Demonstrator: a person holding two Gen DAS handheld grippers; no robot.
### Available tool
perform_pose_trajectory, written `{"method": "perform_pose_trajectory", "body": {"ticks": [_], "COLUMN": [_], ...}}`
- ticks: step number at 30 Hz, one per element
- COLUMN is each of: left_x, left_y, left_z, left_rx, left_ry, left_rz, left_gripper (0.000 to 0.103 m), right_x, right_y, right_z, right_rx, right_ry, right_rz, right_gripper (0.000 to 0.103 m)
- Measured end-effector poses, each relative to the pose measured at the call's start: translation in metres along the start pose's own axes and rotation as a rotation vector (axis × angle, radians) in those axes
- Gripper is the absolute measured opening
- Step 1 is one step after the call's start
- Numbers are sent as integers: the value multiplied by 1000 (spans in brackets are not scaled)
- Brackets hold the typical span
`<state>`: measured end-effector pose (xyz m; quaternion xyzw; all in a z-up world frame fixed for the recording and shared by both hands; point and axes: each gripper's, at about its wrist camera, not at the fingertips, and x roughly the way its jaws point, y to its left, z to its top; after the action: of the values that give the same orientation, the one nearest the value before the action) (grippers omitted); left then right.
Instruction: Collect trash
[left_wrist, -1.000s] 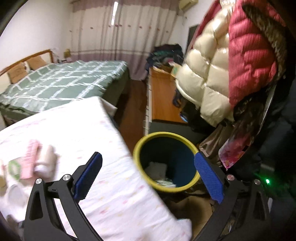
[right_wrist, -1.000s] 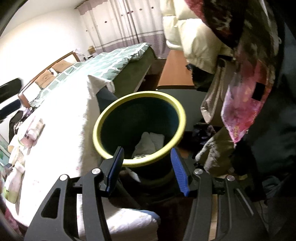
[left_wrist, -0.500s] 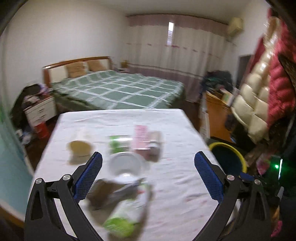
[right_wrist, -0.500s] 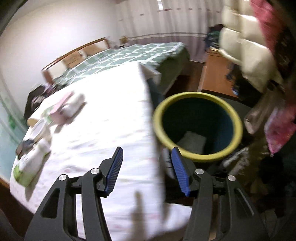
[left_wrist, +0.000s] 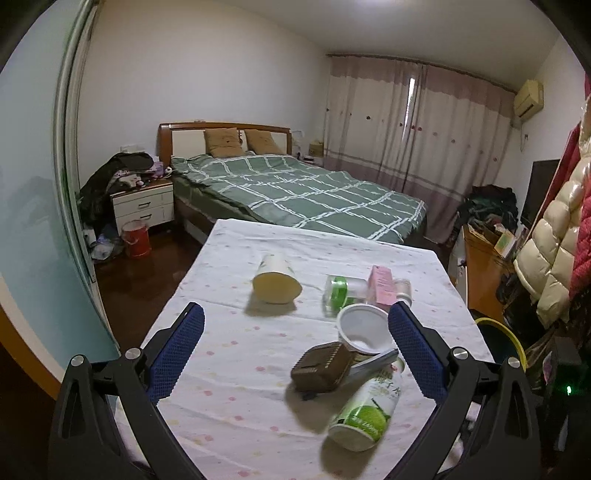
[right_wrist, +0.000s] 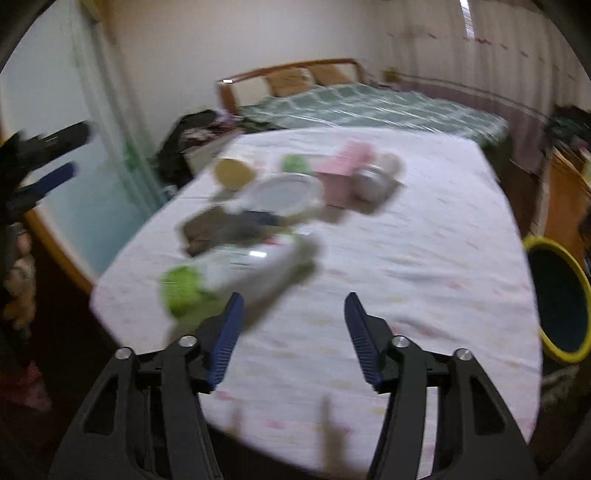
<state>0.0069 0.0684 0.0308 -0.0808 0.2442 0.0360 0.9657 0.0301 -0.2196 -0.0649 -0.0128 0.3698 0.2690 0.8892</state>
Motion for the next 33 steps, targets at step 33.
{"method": "perform_pose_trajectory", "body": {"ticks": [33], "left_x": [25], "left_y": [-7], "left_z": [-17], "left_rx": [-2], "left_ry": [73], "left_rz": [-15], "left_gripper": [98], "right_x": [-8], "right_y": [-77], "right_z": [-18], "right_rx": [156], "right_ry": [-19], "right_rz": [-128], "right_gripper": [62]}}
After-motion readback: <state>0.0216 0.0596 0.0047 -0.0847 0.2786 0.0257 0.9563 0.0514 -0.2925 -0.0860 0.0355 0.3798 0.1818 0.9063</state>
